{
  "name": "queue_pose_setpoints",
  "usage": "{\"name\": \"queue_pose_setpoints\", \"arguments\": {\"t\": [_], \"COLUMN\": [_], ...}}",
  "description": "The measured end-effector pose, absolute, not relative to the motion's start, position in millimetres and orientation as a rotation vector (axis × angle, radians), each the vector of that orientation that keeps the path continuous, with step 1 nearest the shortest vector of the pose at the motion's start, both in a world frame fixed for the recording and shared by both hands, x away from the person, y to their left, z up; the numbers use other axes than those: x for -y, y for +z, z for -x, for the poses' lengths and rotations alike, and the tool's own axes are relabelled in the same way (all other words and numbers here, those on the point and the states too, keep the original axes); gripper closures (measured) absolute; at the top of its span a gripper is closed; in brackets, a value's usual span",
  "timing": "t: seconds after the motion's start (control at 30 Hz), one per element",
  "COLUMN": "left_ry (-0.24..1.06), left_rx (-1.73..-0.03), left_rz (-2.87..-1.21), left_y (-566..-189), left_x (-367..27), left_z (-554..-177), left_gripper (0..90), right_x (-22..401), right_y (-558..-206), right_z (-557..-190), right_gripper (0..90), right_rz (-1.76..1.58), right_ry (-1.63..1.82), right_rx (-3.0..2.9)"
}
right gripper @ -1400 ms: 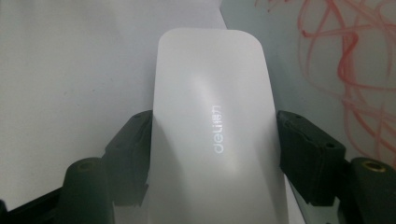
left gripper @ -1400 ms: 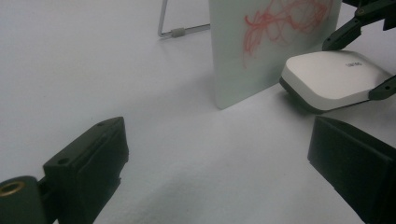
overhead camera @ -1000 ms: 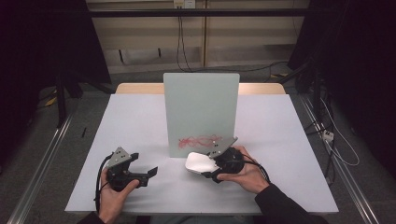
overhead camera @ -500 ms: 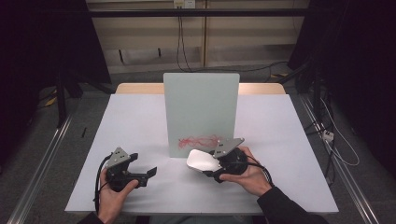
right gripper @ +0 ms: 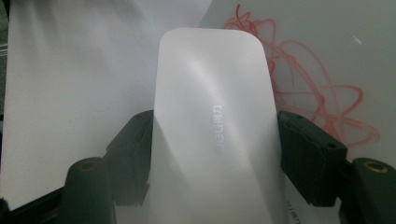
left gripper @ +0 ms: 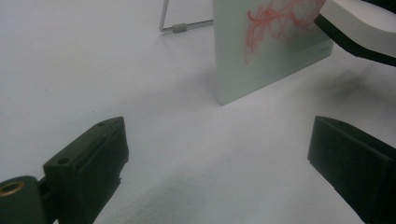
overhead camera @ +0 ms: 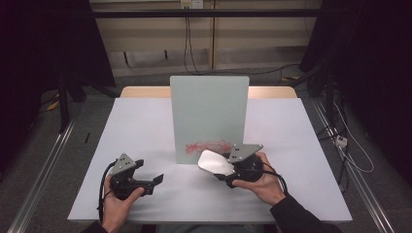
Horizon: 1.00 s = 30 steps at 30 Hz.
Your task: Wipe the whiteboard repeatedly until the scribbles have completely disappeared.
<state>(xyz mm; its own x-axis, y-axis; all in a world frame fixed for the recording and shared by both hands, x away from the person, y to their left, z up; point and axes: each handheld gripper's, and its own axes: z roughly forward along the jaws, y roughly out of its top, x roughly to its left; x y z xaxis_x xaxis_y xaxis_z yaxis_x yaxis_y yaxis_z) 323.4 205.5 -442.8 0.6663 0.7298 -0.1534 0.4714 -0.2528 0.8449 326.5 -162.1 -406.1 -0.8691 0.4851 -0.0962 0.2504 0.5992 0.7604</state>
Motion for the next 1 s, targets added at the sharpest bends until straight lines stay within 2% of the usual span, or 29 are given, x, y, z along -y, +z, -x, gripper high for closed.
{"name": "queue_pose_setpoints", "arguments": {"t": [0.37,1.0], "left_ry": [0.32,0.325], "left_rx": [-0.944,-0.94], "left_rz": [-1.907,-1.907], "left_y": [-444,-443], "left_x": [-208,-207], "left_z": [-324,-322], "left_gripper": [4.9,4.9], "right_x": [163,154], "right_y": [-404,-399], "right_z": [-324,-313], "right_gripper": [31.4,31.4], "right_rz": [-0.612,-0.496], "right_ry": [1.148,0.975], "right_rx": [-2.489,-2.343]}}
